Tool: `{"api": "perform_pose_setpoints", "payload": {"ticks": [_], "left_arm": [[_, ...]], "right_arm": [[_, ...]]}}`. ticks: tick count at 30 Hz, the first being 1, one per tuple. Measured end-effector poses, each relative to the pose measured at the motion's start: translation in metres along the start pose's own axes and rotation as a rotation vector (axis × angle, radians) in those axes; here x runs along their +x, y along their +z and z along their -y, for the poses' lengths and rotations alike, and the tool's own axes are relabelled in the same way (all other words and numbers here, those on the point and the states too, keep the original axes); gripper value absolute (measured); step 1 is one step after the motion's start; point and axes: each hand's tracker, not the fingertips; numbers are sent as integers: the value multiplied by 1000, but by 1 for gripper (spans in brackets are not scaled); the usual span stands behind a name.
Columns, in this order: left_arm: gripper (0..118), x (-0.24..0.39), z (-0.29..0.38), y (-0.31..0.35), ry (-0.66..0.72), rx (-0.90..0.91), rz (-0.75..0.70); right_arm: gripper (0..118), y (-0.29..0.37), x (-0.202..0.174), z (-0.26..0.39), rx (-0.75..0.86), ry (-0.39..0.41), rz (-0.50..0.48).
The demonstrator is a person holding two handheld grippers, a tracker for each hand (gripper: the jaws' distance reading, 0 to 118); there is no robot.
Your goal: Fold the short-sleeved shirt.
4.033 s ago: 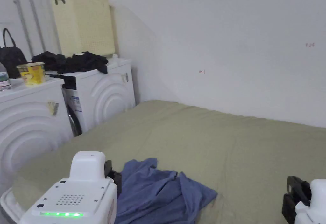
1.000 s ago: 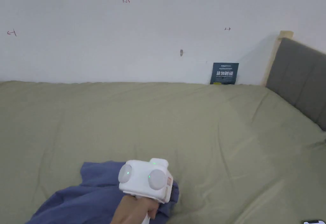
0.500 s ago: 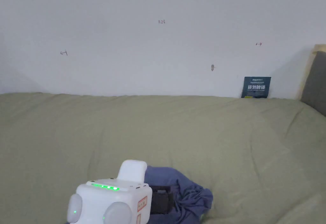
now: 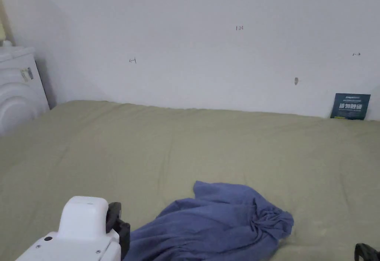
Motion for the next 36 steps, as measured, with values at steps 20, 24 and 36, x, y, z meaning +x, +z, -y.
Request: {"api": "perform_pose_setpoints", "payload": {"ticks": [20,24,36], "left_arm": [[0,-80,47,-128,159,-384,37],[62,-96,60,-209,163,-565,57],[94,-54,103,-282,4,-833,41]], "right_arm": [[0,-19,-12,10,-63,22,-7],[0,-36,-18,16,-113,35,-6],[0,-66,-19,29,-204,23,-29]]}}
